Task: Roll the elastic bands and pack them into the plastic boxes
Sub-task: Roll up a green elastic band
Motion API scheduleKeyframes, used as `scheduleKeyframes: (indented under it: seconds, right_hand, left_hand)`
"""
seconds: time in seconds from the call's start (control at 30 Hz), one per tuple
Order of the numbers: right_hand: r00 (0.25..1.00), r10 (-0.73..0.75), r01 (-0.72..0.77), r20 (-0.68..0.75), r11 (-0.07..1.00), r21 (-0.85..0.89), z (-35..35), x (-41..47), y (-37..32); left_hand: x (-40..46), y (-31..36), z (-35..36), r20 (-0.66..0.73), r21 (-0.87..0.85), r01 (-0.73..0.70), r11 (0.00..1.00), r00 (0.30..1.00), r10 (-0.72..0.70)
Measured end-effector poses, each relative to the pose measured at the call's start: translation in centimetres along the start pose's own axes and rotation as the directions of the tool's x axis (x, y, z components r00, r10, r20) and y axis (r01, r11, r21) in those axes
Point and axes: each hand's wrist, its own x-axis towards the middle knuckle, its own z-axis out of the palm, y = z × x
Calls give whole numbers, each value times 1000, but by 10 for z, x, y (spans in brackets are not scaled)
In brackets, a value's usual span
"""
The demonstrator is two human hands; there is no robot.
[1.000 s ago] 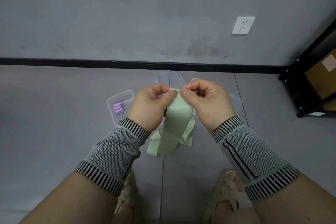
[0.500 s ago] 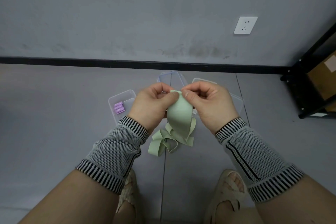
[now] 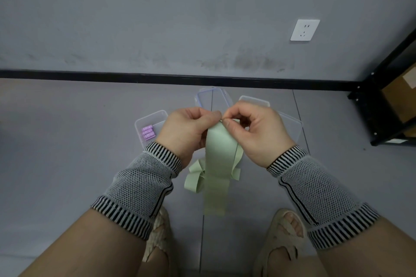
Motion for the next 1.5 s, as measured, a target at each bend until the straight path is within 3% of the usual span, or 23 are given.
scheduleKeyframes:
  seconds: [0.13, 0.33, 0.63, 0.73, 1.1, 1.3, 1.5]
  right_hand:
    - [1000, 7, -8, 5, 1000, 15, -1, 0, 3]
    - [989, 147, -142, -5, 961, 237, 1, -1, -1]
    - [952, 307, -284, 11, 869, 406, 0, 2, -8]
    - [942, 334, -311, 20, 852, 420, 0, 3, -4]
    - [890, 424, -424, 166, 640, 641, 0, 7, -4]
    - [914, 400, -368, 65, 751, 548, 3, 6, -4]
    - [951, 305, -255, -56, 871, 419, 4, 5, -7]
  left_hand:
    - [0, 0, 0, -8, 3, -7, 1000, 1000, 7]
    - [1, 1, 0, -27, 50, -96, 994, 995, 98]
    - [0, 3, -3, -26, 166, -193, 967, 979, 200]
    - [1, 2, -1, -38, 153, -193, 969, 979, 201]
    - [2, 5, 4, -47, 38, -120, 992, 991, 121]
    - [3, 2, 6, -73, 33, -123, 992, 989, 125]
    - [1, 0, 7, -95, 165, -239, 957, 962, 257]
